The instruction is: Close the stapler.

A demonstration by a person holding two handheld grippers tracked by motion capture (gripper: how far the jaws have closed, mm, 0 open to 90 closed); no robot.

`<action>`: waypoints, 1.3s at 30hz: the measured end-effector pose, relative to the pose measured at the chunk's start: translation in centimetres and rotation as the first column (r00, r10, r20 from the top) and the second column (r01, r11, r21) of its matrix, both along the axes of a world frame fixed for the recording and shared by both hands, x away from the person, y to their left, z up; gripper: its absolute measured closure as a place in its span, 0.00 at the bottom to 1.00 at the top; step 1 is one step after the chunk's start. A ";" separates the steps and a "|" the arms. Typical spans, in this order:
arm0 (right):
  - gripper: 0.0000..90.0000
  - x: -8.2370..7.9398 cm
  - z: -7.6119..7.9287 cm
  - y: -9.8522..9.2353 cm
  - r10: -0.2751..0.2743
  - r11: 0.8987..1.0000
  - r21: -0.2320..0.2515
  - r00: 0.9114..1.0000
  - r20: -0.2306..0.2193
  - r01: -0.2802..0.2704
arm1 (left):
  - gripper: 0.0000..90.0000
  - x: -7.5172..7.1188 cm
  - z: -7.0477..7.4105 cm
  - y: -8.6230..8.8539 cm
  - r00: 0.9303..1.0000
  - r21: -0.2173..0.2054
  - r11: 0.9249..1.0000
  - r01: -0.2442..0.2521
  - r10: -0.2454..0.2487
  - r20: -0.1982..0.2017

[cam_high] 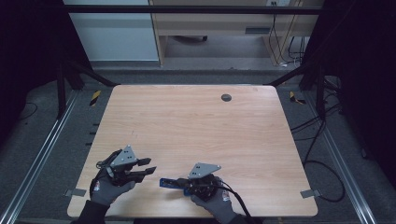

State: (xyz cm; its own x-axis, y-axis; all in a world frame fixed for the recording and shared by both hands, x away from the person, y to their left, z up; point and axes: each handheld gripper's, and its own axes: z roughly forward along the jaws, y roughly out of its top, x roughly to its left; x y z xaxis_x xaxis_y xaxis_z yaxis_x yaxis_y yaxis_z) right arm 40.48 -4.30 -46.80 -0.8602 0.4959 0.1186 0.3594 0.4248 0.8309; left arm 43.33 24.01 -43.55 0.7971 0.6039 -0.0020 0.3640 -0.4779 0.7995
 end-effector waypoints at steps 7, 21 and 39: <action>1.00 -0.1 0.0 -0.1 -0.004 1.000 0.002 1.000 0.000 0.004 | 0.66 0.0 -0.6 0.7 0.998 -0.010 0.998 -0.065 0.065 -0.008; 1.00 -0.1 0.5 -0.9 -0.013 1.000 0.021 1.000 0.008 0.013 | 0.62 -0.2 -1.8 0.5 0.993 -0.004 0.993 -0.117 0.117 -0.014; 1.00 -0.3 0.8 -1.9 -0.025 0.999 0.037 1.000 0.004 0.025 | 0.61 -0.2 -2.1 0.3 0.994 0.005 0.994 -0.108 0.109 -0.030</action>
State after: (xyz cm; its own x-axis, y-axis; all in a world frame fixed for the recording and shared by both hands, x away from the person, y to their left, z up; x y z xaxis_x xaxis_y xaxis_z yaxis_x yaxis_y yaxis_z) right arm 40.14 -6.23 -46.04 -0.8483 0.5124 0.1333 0.3656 0.3847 0.8476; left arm 43.17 24.34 -45.70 0.7264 0.6868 -0.0230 0.4377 -0.4365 0.7861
